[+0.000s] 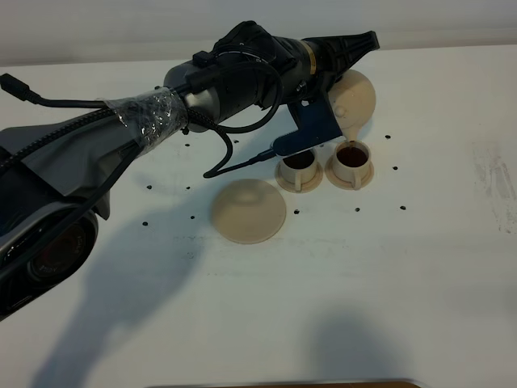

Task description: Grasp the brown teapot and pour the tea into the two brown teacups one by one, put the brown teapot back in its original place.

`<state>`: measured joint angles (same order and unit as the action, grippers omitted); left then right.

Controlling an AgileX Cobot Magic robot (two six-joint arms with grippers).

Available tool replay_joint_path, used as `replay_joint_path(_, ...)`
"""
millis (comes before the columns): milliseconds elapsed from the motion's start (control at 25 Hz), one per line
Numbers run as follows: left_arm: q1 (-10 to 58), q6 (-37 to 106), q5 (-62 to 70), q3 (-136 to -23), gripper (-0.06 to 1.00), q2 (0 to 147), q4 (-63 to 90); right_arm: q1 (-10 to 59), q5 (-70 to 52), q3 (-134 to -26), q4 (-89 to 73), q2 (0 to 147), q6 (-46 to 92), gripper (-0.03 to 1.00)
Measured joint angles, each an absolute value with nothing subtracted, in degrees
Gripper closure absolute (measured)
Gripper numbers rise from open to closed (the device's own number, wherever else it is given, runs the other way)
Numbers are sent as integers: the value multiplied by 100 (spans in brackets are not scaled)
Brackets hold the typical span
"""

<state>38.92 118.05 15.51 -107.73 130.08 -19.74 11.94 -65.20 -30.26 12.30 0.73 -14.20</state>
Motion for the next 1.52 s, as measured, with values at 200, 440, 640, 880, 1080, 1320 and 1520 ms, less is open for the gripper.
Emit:
replay_joint_path(200, 3909, 11805, 1551, -10773, 78, 13008, -2031, 1194, -6520, -3026, 1230, 73, -1420, 54)
replay_joint_path(440, 3939, 11805, 1549, -10773, 78, 13008, -2035, 1194, -6520, -3026, 1230, 73, -1420, 54)
replay_joint_path(640, 3939, 11805, 1549, -10773, 78, 13008, -2035, 1194, -6520, -3026, 1230, 73, -1420, 54)
replay_joint_path(880, 3939, 11805, 1549, -10773, 78, 13008, -2035, 1194, -6520, -3026, 1230, 73, -1420, 54)
replay_joint_path(1080, 3939, 11805, 1549, -10773, 78, 13008, -2035, 1194, -6520, -3026, 1230, 73, -1420, 54)
replay_joint_path(1320, 3939, 11805, 1549, -10773, 78, 13002, -2035, 1194, -6520, -3026, 1230, 73, -1420, 54)
replay_joint_path(1520, 3939, 11805, 1549, -10773, 78, 12949, -2035, 1194, -6520, -3026, 1230, 73, -1420, 54)
